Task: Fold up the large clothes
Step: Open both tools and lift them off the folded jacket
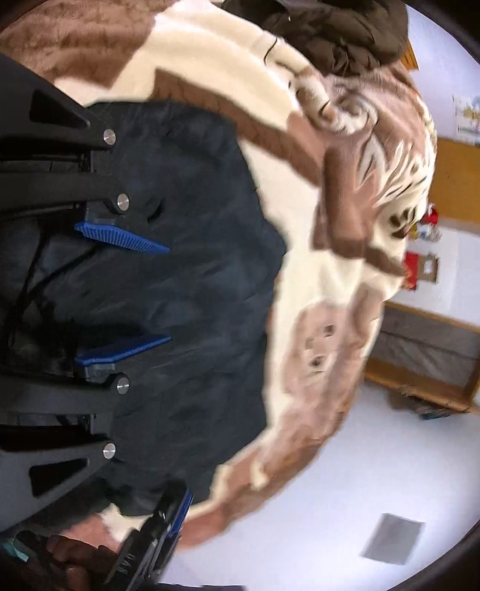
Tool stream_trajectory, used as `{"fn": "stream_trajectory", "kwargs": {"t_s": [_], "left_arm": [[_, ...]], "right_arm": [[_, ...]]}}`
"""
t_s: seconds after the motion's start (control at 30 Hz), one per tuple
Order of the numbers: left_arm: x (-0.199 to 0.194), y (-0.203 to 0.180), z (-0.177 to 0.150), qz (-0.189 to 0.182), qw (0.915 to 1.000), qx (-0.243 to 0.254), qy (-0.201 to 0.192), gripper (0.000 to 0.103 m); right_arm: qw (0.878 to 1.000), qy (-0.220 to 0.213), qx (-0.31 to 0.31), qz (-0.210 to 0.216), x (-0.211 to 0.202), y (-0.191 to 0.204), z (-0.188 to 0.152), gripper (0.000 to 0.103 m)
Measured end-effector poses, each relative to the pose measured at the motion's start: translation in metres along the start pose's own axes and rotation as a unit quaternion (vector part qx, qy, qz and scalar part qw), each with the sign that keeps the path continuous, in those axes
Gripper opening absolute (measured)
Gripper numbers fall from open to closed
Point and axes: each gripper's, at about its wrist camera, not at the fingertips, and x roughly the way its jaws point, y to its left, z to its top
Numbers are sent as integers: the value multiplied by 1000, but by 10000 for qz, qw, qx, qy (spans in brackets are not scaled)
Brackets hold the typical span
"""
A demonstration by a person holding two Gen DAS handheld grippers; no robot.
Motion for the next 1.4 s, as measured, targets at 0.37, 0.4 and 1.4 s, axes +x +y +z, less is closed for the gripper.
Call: {"fn": "stream_trajectory", "kwargs": {"t_s": [0.37,0.4,1.4], "left_arm": [[51,-6,-28,251,9993,102,258,50],[51,-7,-29,283,9992,136,241,50],[-19,-3,-54,168,9997,168,98,49]], "right_arm": [[9981,480,-174,-341,63,-2,-31,36],[9983,456,-163,-339,64,-3,-32,36],[9985,-101,130,-517,-10,-31,-36,36]]}}
